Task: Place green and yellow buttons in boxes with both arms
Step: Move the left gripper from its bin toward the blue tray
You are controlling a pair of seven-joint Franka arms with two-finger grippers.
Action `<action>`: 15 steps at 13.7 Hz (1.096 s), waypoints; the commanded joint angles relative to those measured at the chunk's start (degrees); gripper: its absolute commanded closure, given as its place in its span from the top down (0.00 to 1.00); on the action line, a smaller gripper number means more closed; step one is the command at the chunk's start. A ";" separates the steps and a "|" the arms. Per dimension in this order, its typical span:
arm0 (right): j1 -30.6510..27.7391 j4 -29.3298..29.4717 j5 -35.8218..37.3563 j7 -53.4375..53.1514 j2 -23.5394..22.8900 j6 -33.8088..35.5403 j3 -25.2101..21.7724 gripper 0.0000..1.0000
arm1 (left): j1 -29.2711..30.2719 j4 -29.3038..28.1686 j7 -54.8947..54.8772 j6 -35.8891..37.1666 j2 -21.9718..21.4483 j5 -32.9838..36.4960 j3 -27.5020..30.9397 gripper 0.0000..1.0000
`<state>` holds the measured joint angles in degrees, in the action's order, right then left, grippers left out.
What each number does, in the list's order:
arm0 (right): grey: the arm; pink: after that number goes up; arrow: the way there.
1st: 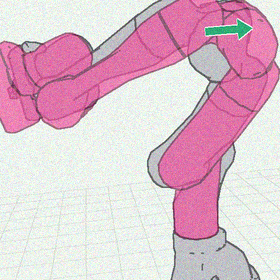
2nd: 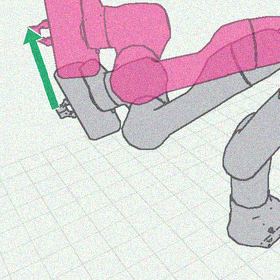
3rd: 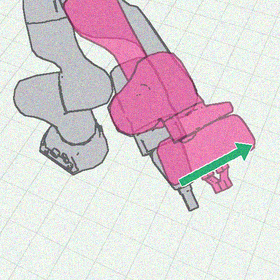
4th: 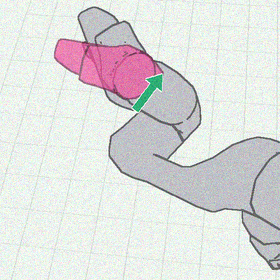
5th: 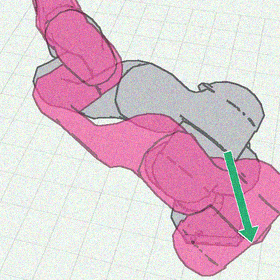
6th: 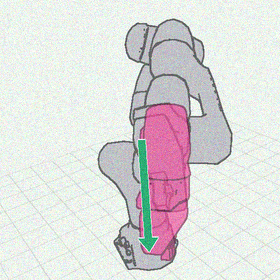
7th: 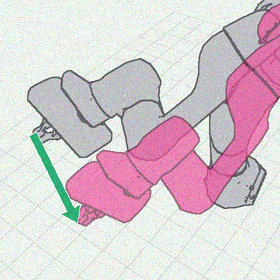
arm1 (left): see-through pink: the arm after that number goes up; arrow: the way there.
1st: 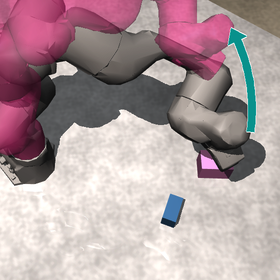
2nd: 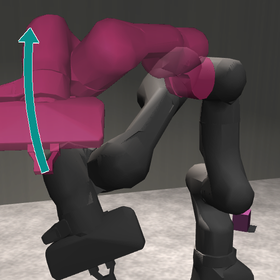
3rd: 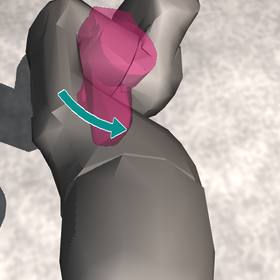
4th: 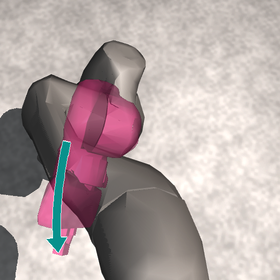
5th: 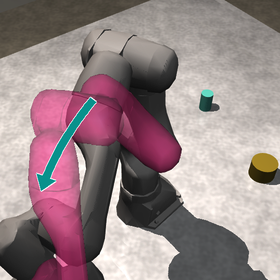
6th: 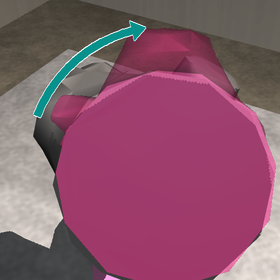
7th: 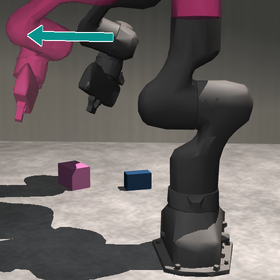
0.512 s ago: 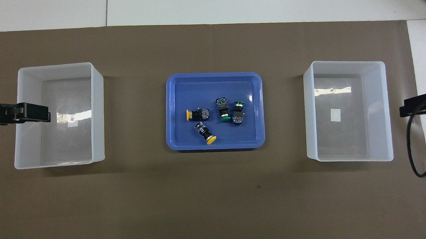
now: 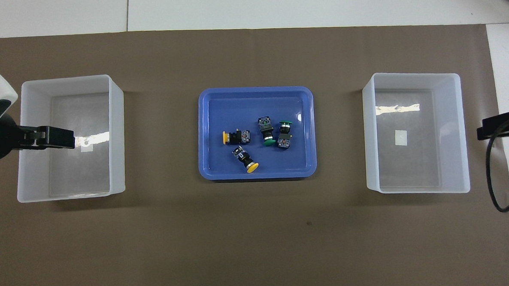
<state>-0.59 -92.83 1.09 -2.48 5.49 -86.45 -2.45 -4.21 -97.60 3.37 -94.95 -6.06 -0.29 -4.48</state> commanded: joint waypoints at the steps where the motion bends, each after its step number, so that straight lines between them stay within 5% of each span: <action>1: -0.81 -0.33 -1.18 0.11 0.75 0.67 0.34 1.00 | -0.53 0.13 -0.03 1.08 -0.27 0.02 0.17 1.00; 12: -0.81 -0.42 -1.18 0.02 0.75 0.58 0.34 1.00 | -1.76 -1.00 5.04 1.79 0.42 -4.10 -2.37 1.00; 15: -0.81 -0.51 -1.18 0.02 0.75 0.58 0.34 1.00 | -7.37 -4.08 15.49 -7.24 5.77 -4.19 -2.46 1.00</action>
<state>-0.60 -92.83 1.09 -2.48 5.49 -86.44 -2.45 -7.81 -99.98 12.41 -96.92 -4.11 -4.01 -7.35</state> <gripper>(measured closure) 0.000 0.000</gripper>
